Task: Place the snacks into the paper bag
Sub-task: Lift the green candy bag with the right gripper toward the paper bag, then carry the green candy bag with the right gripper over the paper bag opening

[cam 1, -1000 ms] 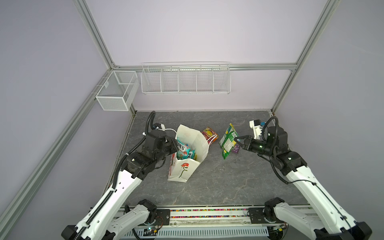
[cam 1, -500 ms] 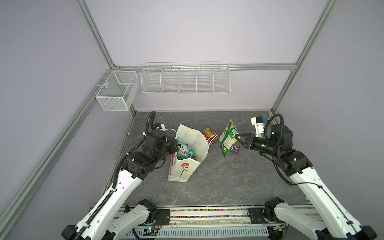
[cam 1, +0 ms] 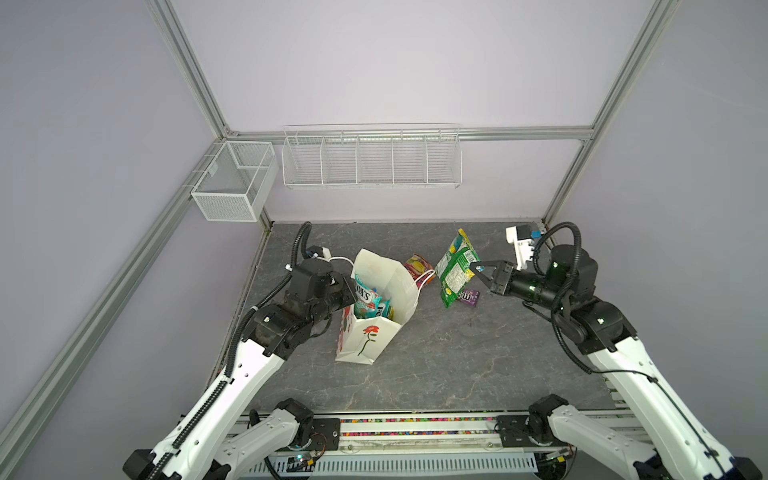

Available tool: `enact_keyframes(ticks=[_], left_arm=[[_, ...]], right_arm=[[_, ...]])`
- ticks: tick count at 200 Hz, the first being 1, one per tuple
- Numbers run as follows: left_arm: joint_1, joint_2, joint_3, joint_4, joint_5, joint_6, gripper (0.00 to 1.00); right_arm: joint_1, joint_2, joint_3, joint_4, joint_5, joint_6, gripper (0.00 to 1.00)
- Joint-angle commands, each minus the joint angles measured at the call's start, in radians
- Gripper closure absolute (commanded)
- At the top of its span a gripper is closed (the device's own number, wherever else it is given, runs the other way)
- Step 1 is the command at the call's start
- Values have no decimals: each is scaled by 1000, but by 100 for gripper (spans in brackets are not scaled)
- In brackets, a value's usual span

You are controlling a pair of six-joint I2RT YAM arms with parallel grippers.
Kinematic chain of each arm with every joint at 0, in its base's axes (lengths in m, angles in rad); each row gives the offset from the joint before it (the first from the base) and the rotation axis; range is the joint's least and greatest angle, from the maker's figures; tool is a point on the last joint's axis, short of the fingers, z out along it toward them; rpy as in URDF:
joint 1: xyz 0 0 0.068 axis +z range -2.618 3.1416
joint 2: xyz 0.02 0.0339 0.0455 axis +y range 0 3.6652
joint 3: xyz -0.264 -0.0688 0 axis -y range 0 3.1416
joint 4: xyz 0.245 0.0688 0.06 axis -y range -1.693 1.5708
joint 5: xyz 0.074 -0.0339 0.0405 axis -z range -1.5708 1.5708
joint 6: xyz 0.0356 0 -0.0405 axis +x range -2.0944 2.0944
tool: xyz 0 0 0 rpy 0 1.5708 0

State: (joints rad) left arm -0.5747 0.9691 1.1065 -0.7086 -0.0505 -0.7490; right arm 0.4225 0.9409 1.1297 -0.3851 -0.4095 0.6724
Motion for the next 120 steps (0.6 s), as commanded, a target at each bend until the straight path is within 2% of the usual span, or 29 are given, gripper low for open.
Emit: enact_keyframes(ticks=[1,120], left_arm=[[-5,-7,-2,36,9,-12,100],[-8,-11,-10,38,8,-16,100]], right_arm=[[13,-29,39,52,6,-20,93],[67,-47,102,87,3,-25,93]])
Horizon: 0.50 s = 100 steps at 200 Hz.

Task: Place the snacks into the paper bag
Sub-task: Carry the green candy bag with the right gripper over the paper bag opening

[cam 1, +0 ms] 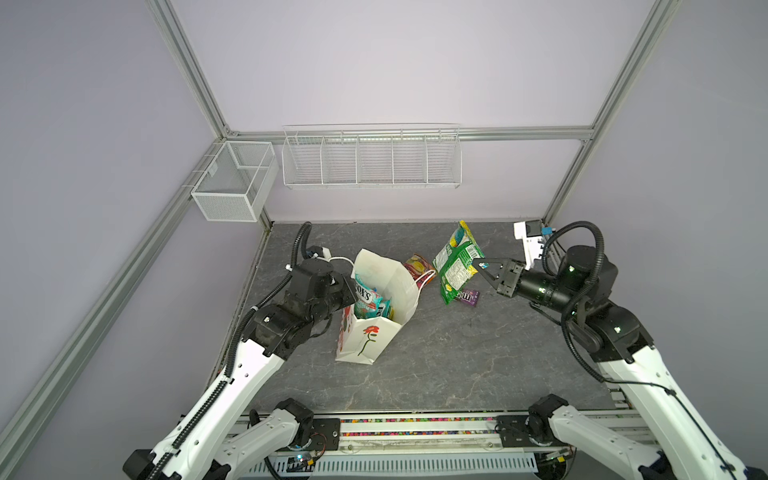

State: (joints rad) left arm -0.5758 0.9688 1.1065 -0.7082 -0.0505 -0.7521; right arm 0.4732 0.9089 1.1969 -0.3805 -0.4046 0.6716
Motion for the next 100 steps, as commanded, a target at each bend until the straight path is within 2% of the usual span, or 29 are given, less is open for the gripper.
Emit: enact_keyframes(ticks=[1,100], left_arm=[[-7,-10,-10,37,8,-13,100],[-8,-7,-11,41,6,-12,100]], right_arm=[[17,-16,35,83,-2,-24,93],[57,-9,75,107,10,-27,93]])
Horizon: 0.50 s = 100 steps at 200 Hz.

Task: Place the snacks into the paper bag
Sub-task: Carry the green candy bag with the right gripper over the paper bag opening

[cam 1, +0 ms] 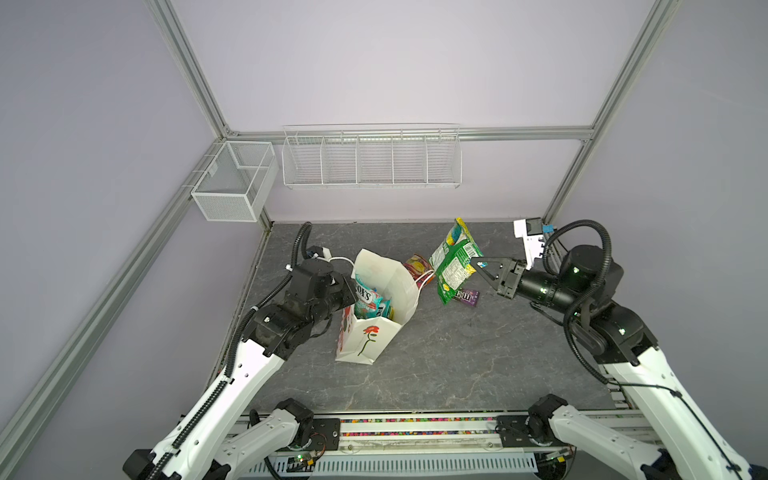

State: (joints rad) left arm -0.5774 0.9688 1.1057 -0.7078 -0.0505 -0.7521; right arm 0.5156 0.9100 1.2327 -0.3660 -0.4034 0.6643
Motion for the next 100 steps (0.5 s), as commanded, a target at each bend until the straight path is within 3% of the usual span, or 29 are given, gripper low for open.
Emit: enact_keyframes(ticks=[1,100], left_arm=[[-7,-7,-11,41,7,-12,100],[-7,-13,-11,39,5,-16,100]], right_arm=[[15,-11,40,94,9,-20,93],[69,0,56,141,18,-9,93]])
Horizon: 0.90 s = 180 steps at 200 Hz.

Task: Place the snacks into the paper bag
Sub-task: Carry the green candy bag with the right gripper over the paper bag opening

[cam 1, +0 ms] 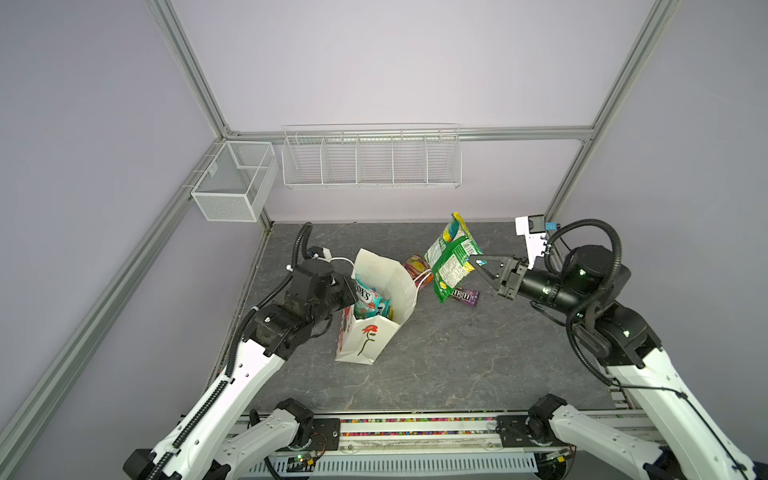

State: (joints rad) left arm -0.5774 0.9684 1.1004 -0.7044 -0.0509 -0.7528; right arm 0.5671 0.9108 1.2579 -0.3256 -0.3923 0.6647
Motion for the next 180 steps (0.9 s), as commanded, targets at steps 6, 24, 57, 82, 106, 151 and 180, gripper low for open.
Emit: enact_keyframes(ticks=[6,24,57,82,106,151,180], left_arm=[[-7,-13,-6,35,6,-15,100],[-7,-14,-7,37,6,-16,100],[-8,-10,-7,37,7,-14,100],[-9,-10,-6,37,4,-13,100],[-9,-9,-6,39,5,-13,100],[-9,-8,-2,39,4,-11,100],[-9,-7,-2,38,4,-12,100]], right_arm=[[22,0,31,104,7,-9,93],[35,9,32,112,11,-9,93],[61,22,37,124,19,-10,93],[80,32,41,131,27,-14,93],[102,48,44,138,33,-16,93],[154,81,58,148,53,-29,93],[189,107,72,151,68,-41,93]])
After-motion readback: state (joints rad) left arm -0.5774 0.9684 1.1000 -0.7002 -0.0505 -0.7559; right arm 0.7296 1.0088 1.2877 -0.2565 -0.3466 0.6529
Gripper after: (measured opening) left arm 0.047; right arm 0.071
